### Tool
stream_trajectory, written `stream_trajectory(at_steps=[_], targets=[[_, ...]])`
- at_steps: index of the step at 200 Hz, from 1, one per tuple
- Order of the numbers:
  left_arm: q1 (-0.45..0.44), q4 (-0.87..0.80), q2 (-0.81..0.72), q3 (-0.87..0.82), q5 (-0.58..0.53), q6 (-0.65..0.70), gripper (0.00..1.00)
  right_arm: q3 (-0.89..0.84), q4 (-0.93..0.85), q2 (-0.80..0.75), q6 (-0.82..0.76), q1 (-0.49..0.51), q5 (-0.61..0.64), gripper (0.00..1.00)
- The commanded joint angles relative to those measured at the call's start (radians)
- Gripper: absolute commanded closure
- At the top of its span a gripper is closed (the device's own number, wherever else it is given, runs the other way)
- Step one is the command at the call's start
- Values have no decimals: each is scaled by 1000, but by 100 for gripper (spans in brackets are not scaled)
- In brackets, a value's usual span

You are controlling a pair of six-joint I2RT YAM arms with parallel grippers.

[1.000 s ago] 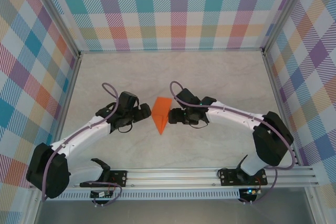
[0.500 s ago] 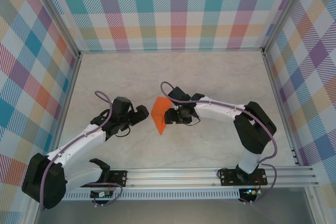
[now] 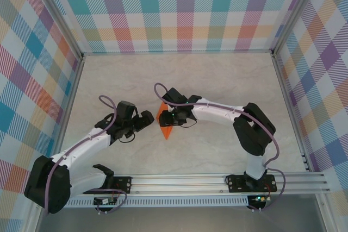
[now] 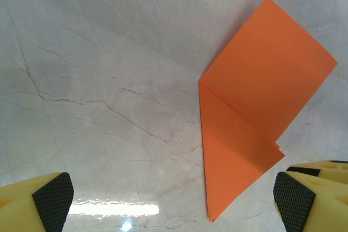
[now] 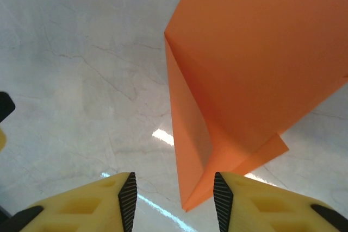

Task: Fold a paper plane with a square sheet of paper (pick it up from the middle)
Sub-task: Turn over the paper at the center of the table, then fold the wing for the fifth time at the center of the table.

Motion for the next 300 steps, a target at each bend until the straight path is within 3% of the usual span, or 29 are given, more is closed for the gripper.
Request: stream_trajectory(at_steps=[1,51,110,211,300], targets=[[27,45,7,-10,28,-5,3,46,-11,39,4,1,30,59],[38,51,11,-11,55,-4,2,74,-29,83,12,2,47,67],[40,102,26,-26,117,-4,5,33,26,68,-52,-1,31,90],[44,440,134,-116,363,-6,5,-240,432,-89,-14,-168,-490,95],[81,752,157,-165,537,-127,3,-317,608,-136,81,-278,-749,94]])
